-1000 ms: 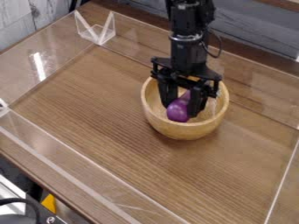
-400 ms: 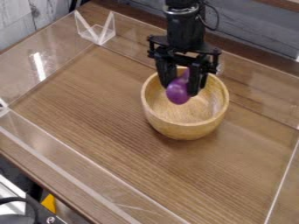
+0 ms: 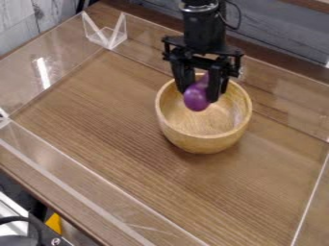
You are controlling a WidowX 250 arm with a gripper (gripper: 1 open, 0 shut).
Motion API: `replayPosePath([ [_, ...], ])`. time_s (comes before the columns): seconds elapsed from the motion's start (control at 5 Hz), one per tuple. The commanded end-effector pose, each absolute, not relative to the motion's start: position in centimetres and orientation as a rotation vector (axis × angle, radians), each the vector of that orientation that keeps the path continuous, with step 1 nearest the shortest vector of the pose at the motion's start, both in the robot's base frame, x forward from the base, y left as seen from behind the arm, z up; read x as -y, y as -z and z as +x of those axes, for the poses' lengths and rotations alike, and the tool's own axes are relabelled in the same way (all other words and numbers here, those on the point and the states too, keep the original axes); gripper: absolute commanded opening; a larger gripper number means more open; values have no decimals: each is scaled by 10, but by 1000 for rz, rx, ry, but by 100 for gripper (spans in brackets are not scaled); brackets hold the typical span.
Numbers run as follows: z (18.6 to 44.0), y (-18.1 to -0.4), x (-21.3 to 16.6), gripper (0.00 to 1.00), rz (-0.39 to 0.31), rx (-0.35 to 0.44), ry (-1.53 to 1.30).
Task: Remove the purple eggplant from inside the brown bowl and put it on the table
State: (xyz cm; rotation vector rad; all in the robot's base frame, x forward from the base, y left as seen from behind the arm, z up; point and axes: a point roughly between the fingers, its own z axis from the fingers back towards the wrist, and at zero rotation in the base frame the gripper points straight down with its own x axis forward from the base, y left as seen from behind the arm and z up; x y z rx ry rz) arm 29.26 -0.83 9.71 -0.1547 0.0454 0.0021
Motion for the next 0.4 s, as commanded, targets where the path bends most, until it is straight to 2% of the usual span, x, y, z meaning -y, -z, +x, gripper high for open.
replayPosePath([
  [0.0, 301, -125, 4, 0, -152, 55, -8],
  [0.2, 302, -127, 3, 0, -152, 62, -15],
])
